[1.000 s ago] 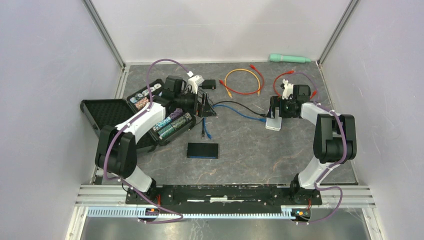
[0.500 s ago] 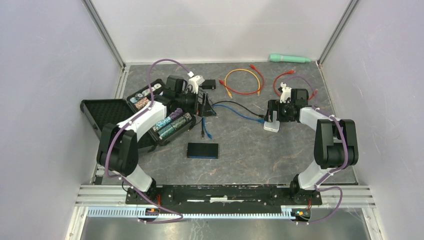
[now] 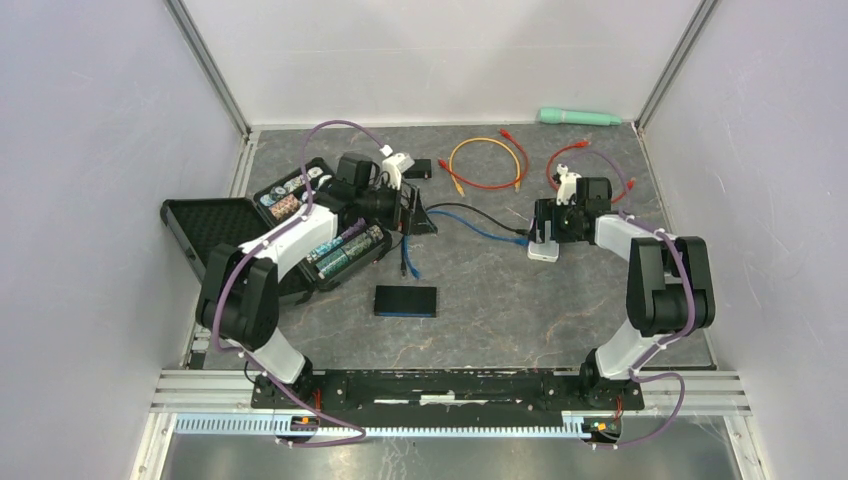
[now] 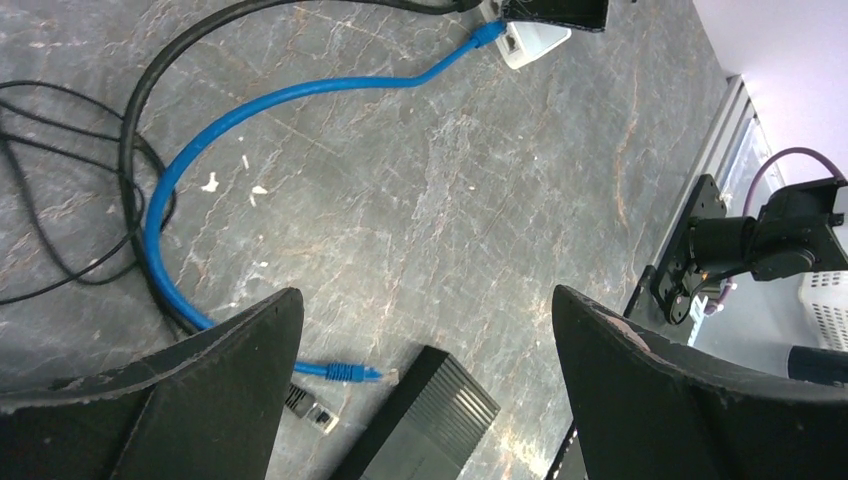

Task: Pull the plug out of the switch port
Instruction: Move the switch port to the center of the board.

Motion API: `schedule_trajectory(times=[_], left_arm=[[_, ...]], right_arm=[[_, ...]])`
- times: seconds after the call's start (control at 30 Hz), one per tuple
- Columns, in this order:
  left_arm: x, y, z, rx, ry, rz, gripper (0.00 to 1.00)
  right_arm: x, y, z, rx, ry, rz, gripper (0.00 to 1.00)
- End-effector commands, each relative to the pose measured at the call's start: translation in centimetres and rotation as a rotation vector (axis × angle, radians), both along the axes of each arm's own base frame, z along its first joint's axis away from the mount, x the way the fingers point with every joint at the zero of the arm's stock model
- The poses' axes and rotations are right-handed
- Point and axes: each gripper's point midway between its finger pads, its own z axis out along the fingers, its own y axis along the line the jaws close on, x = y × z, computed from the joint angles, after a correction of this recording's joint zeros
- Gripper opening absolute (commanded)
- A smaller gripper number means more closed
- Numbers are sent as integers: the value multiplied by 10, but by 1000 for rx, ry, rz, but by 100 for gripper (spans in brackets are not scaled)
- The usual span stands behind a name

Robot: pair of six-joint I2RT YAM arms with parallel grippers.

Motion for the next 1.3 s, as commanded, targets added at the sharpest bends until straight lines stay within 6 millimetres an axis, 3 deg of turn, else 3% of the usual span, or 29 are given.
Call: schedule_trajectory(times=[0.0, 0.17, 0.33, 0.47, 0.67, 0.83, 1.13, 1.27], left_arm=[[-15, -30, -12, -52, 34, -38, 100], [-33, -73, -27, -77, 77, -94, 100], [-38, -116, -11, -102, 40, -168, 97], [-44, -144, -14, -103, 71, -236, 90], [-57, -175, -16, -107, 56, -320, 88], [-54, -192, -40, -99, 148, -314, 84], [-55, -221, -76, -58, 199, -301, 86], [-51, -230, -85, -64, 232, -294, 86]], right_arm=[[-26, -1, -11, -12, 20, 13, 78], [-46, 8, 0, 29, -33, 56, 71], [-73, 12, 0, 5, -101, 177, 66], [-92, 19, 2, 7, -153, 281, 65], [-93, 15, 9, -45, -184, 342, 65], [-90, 3, 12, -52, -207, 387, 71], [-99, -8, 17, 18, -191, 420, 98], [-103, -10, 19, 12, -191, 425, 98]])
